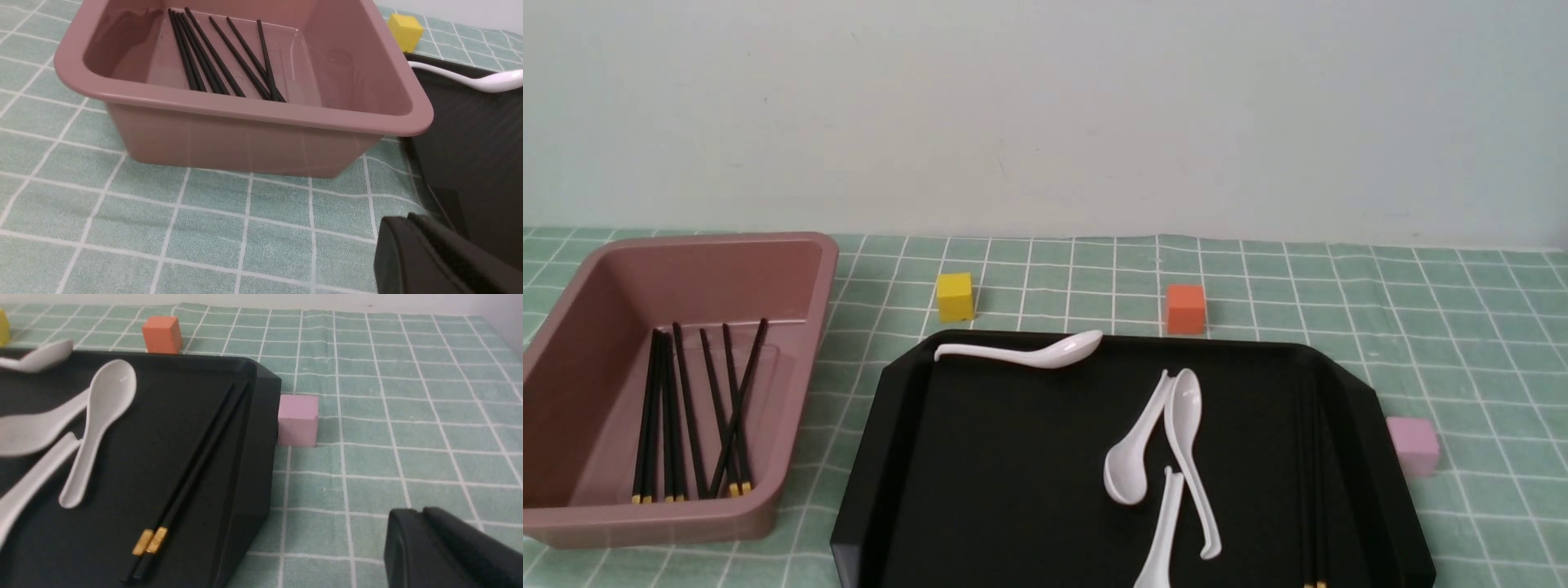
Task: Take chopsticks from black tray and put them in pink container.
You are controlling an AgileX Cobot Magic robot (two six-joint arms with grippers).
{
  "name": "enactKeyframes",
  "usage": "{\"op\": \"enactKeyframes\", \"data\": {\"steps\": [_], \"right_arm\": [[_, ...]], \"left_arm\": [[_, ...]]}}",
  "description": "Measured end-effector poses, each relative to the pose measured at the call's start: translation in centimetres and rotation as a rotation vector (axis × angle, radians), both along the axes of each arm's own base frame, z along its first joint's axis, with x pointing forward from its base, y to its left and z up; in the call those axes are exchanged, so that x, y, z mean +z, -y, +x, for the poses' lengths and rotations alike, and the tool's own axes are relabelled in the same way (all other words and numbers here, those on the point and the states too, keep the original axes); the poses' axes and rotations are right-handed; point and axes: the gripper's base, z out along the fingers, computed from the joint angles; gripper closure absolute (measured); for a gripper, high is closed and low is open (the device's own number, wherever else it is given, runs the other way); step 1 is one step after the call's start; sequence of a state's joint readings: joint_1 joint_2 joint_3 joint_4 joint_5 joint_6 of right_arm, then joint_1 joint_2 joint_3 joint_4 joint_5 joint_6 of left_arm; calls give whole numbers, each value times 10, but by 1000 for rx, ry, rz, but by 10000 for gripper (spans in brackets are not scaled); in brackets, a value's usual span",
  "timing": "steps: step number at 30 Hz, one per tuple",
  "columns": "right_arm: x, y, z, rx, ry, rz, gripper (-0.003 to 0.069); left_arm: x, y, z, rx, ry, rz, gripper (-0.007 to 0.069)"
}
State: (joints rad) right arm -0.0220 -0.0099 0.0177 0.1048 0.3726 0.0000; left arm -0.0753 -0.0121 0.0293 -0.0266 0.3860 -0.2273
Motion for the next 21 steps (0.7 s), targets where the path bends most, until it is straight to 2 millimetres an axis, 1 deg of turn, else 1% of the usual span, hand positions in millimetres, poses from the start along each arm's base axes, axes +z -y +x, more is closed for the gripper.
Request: {"op": "enactKeyframes", "data": {"steps": [5, 21], "right_arm": [[0, 0, 0, -12, -8, 44, 593], [0, 0, 0, -13, -10, 47, 568]], "left_arm": [[0, 0, 0, 0, 0, 0, 606], [0, 0, 0, 0, 0, 0, 598]]}}
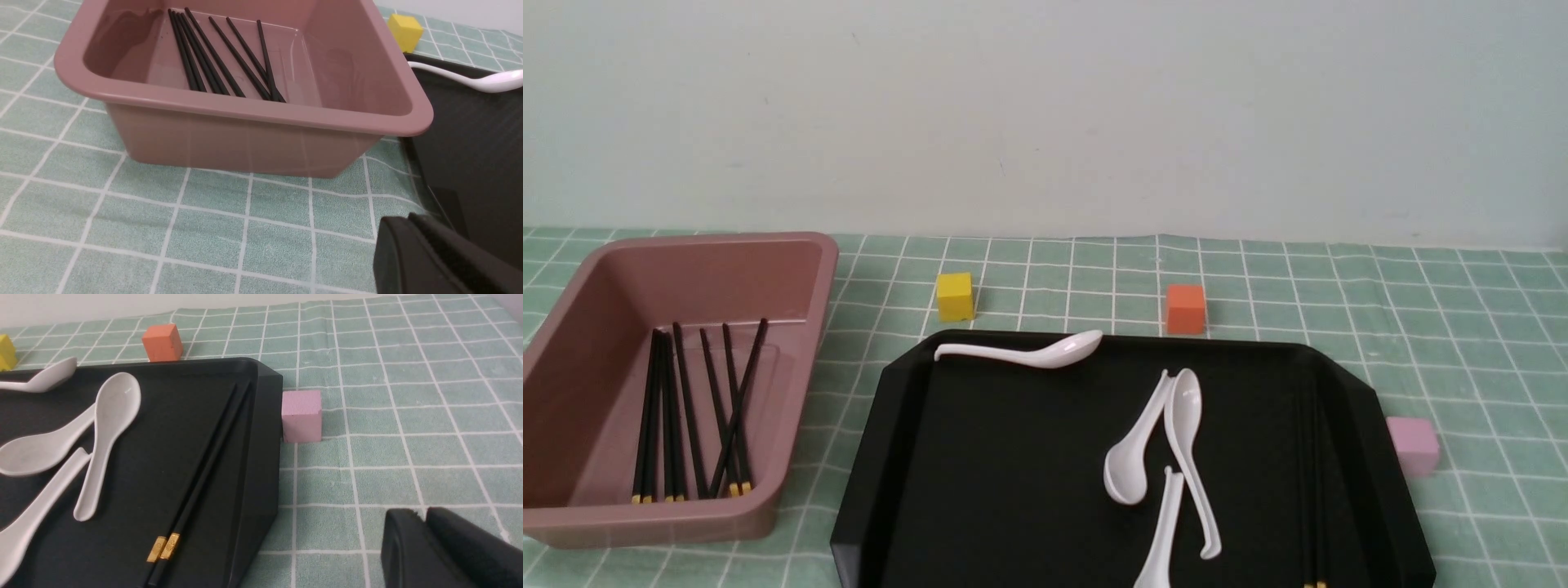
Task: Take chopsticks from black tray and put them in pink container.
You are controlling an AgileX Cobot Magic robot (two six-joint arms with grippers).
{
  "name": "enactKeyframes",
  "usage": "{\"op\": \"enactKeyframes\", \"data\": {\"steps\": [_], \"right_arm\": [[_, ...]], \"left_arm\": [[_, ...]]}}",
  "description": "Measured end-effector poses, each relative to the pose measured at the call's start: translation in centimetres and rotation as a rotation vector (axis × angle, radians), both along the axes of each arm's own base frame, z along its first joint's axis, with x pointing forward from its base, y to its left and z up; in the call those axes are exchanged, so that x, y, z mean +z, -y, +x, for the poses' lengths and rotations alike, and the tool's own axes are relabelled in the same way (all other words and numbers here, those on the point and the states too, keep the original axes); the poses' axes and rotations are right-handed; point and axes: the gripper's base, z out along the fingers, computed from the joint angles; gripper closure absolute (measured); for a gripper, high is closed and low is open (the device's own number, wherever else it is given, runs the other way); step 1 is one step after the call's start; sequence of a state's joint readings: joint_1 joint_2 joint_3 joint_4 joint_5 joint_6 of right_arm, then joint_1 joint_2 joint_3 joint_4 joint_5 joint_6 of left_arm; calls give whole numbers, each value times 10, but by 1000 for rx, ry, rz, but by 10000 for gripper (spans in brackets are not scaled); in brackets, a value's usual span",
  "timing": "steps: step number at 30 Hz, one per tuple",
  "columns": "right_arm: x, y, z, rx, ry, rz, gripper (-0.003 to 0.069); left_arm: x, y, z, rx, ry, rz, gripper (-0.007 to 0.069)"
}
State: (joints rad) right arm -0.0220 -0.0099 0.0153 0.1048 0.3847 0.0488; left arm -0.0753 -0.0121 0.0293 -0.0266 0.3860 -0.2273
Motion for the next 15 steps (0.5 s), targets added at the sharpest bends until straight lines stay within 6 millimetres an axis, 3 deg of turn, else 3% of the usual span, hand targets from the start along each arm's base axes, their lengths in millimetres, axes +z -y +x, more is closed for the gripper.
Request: {"op": "enactKeyframes", "data": {"steps": [15], "right_arm": [[0, 0, 0, 0, 0, 0, 550]], "left_arm": [[0, 0, 0, 0, 0, 0, 587]]}}
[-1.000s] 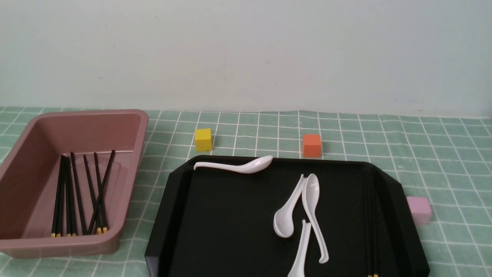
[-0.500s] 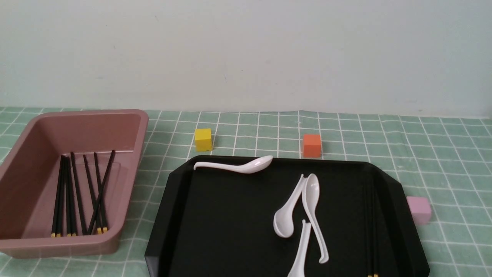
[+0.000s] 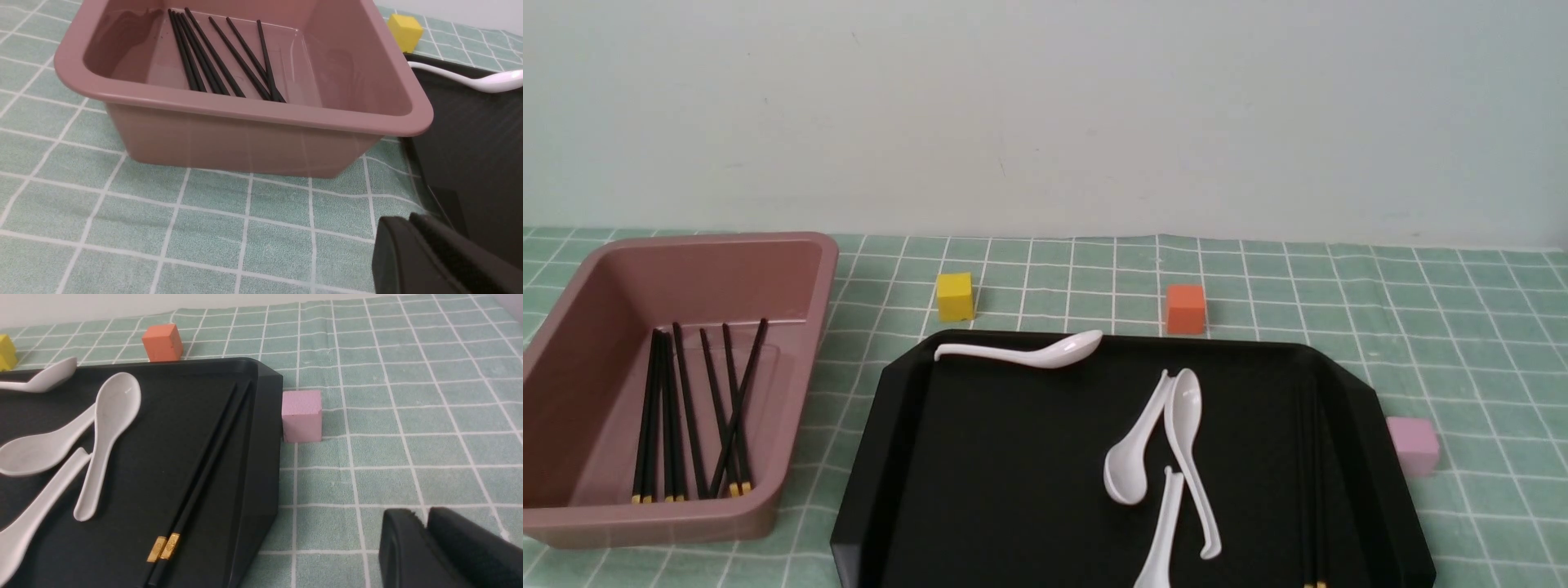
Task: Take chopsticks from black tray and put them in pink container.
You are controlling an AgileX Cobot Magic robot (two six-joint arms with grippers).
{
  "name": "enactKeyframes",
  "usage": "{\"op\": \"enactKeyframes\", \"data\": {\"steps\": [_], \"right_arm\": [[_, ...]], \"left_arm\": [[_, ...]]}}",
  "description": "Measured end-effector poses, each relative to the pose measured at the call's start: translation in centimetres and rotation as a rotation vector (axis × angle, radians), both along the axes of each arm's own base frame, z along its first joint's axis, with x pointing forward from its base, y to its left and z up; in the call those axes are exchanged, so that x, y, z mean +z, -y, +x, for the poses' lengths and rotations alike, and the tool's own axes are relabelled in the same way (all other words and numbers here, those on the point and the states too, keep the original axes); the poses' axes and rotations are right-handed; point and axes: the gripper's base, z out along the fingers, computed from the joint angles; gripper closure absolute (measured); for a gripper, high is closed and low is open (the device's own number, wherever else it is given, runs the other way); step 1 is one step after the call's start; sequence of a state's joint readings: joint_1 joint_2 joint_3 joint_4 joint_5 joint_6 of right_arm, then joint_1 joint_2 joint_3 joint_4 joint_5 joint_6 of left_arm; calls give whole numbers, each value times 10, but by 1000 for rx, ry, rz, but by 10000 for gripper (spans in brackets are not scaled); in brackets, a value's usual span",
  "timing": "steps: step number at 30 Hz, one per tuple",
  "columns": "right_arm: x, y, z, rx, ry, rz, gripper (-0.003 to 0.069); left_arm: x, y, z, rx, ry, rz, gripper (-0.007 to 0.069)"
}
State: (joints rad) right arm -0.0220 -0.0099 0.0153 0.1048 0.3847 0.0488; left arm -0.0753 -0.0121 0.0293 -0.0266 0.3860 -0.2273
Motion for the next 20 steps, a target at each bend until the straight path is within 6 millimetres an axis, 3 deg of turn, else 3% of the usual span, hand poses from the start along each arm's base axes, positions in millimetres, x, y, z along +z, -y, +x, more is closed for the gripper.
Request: {"op": "enactKeyframes", "data": {"steps": [20], "right_arm": [[0, 0, 0, 0, 0, 0, 527]], "left_arm": [[0, 0, 0, 0, 0, 0, 573]]}}
